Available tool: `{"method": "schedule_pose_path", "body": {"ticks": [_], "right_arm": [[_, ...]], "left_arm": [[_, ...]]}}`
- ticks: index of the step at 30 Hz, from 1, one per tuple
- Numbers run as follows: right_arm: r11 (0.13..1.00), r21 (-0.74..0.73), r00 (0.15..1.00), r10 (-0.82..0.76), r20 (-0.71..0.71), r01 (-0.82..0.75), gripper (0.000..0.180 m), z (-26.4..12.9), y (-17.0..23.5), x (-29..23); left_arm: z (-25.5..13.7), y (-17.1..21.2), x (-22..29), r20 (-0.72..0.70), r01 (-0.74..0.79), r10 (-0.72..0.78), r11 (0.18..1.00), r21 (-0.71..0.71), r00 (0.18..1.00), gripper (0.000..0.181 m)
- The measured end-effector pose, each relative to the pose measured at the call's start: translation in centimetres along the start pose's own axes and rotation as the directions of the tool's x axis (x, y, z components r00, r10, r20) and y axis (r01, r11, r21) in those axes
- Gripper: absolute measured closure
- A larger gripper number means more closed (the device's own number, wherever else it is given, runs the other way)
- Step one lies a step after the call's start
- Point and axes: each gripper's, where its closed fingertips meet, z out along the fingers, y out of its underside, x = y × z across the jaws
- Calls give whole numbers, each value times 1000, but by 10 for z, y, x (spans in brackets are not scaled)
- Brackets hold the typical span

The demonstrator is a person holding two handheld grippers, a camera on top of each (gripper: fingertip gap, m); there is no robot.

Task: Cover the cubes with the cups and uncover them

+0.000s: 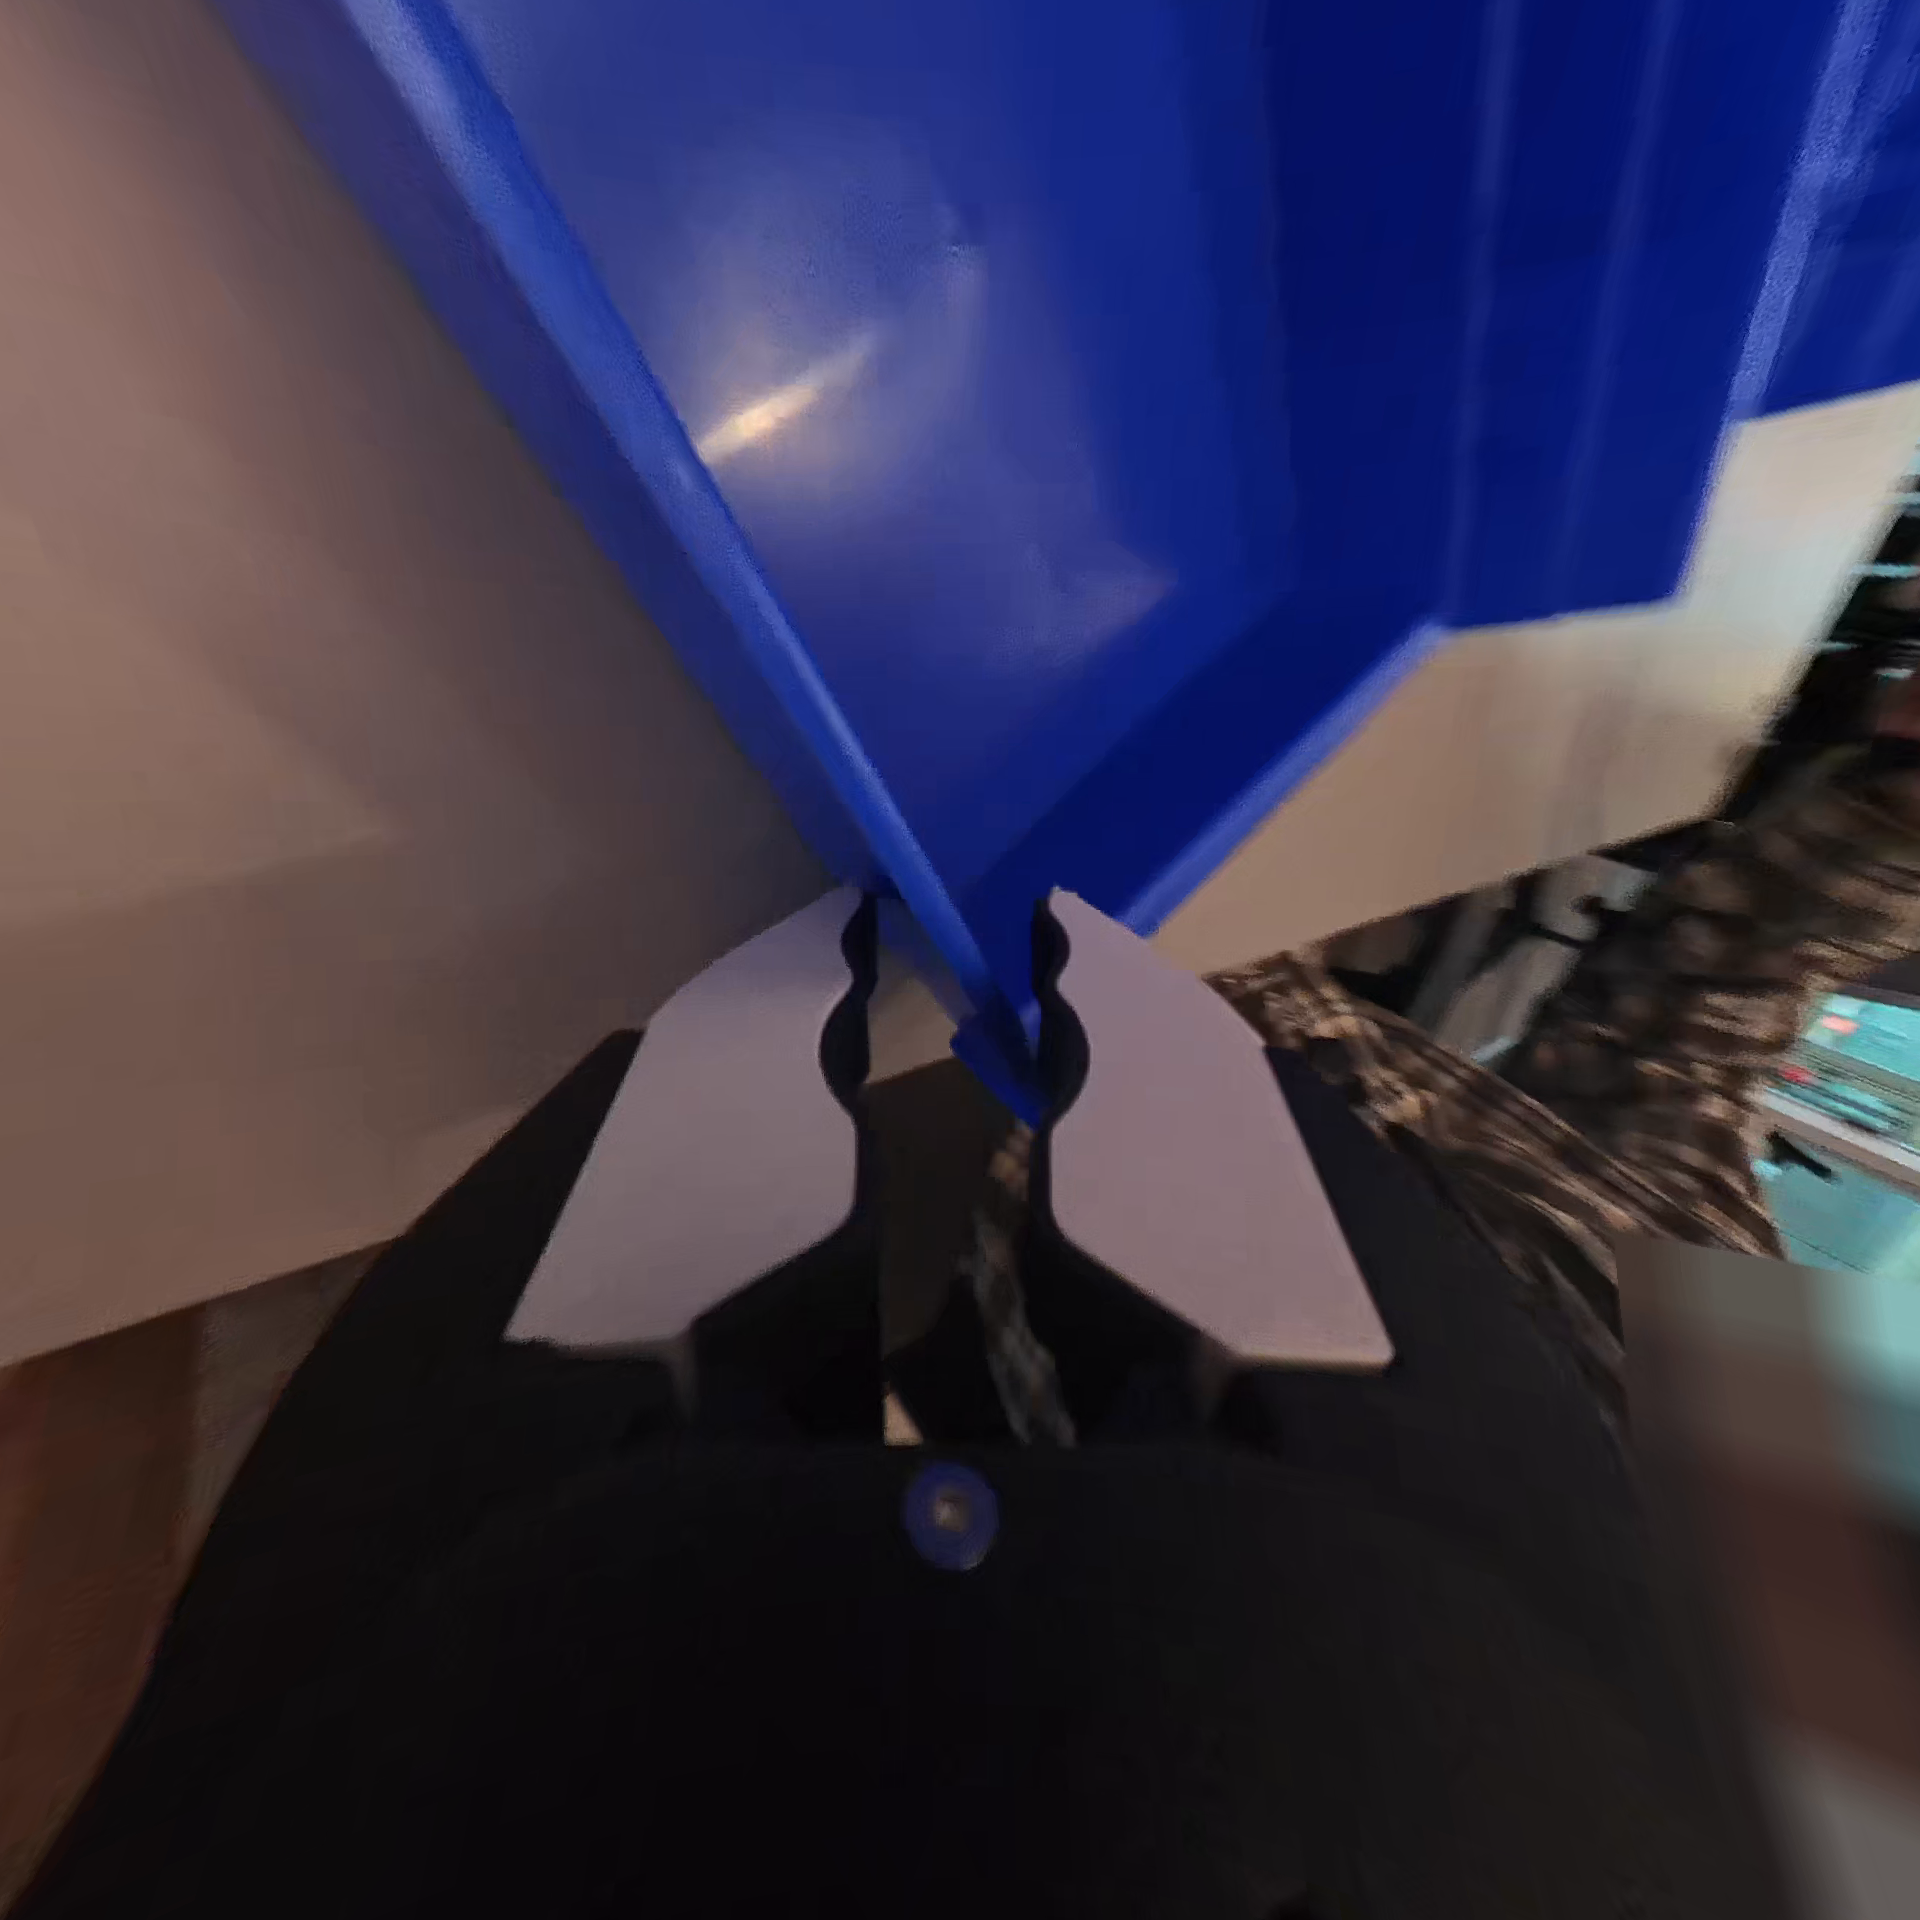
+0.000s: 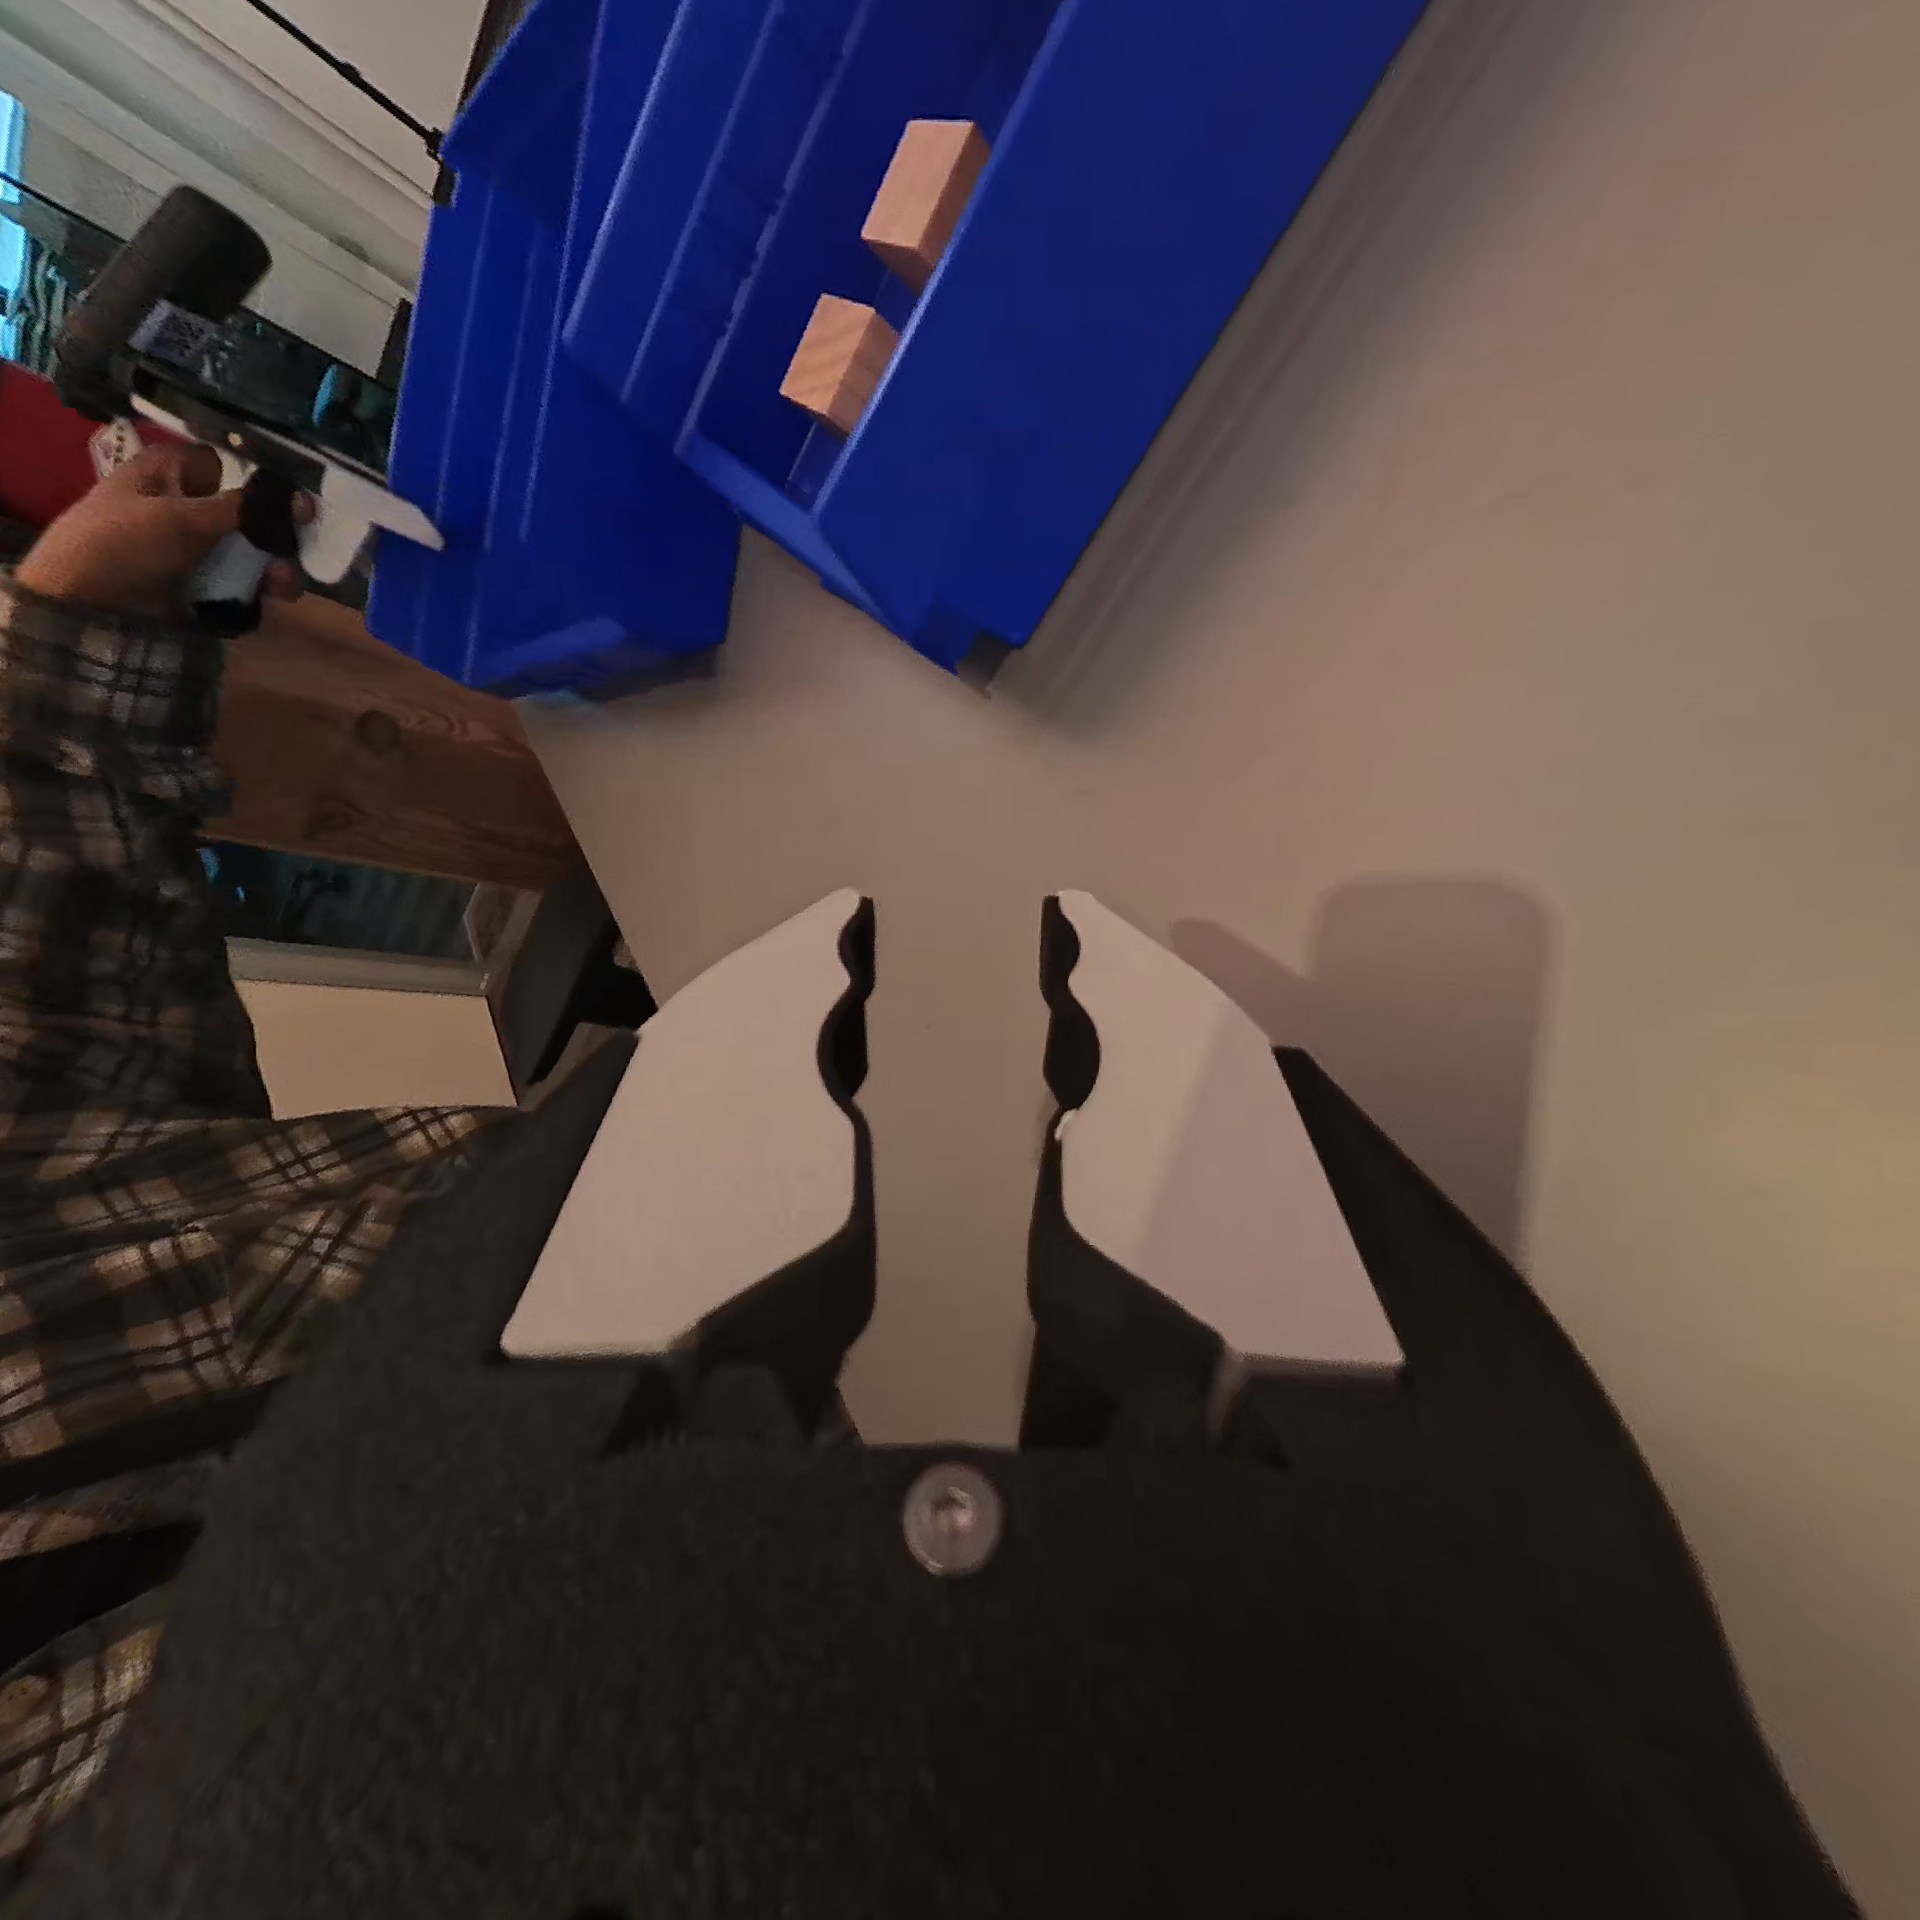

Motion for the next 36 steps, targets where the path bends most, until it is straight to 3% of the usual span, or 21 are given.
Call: {"method": "schedule_pose_path", "body": {"ticks": [2, 4, 6, 8, 9, 11, 13, 16, 20, 25, 30, 33, 36], "right_arm": [[1000, 3, 1000, -18, 18, 18, 150, -1, 2, -3], [999, 9, 999, -38, 37, 38, 149, -5, 5, -6], [997, 13, 996, -75, 50, 75, 147, -9, 6, -10], [991, 26, 990, -133, 48, 132, 145, -14, 4, -13], [986, 33, 985, -167, 50, 165, 144, -16, 3, -16], [971, 52, 970, -235, 68, 232, 139, -21, 2, -25], [954, 71, 951, -297, 81, 292, 136, -24, 2, -34], [920, 65, 918, -391, 71, 386, 129, -30, 7, -40], [877, 38, 876, -480, 44, 479, 121, -39, 14, -42], [877, 54, 875, -479, 62, 477, 121, -38, 6, -50], [868, 54, 863, -497, 94, 494, 126, -29, -1, -67], [856, 62, 850, -518, 99, 514, 129, -30, -4, -77], [850, 72, 844, -526, 105, 521, 130, -32, -4, -82]], "left_arm": [[-8, 7, 16, -100, 2, 7, 997, 82, 995, 151], [-33, 4, 18, -99, -40, 62, 977, 210, 993, 151], [-70, -9, 11, 50, -211, 206, 918, 337, 977, 142], [-105, -24, 13, 262, -472, 396, 792, 387, 880, 128], [-117, -31, 20, 365, -625, 512, 692, 362, 778, 126], [-127, -37, 27, 538, -860, 686, 484, 163, 489, 115], [-118, -37, 31, 561, -949, 800, 305, -75, 212, 108], [-94, -32, 15, 454, -888, 887, 134, -439, -91, 91], [-68, -21, 2, 239, -713, 917, -65, -698, -319, 87], [-43, -25, -6, 94, -602, 901, -202, -772, -423, 93], [-14, -19, -23, -14, -547, 900, -278, -790, -437, 142], [-9, -19, -25, -31, -492, 852, -331, -805, -523, 165], [-4, -5, -18, -17, -514, 856, -326, -794, -517, 170]]}}
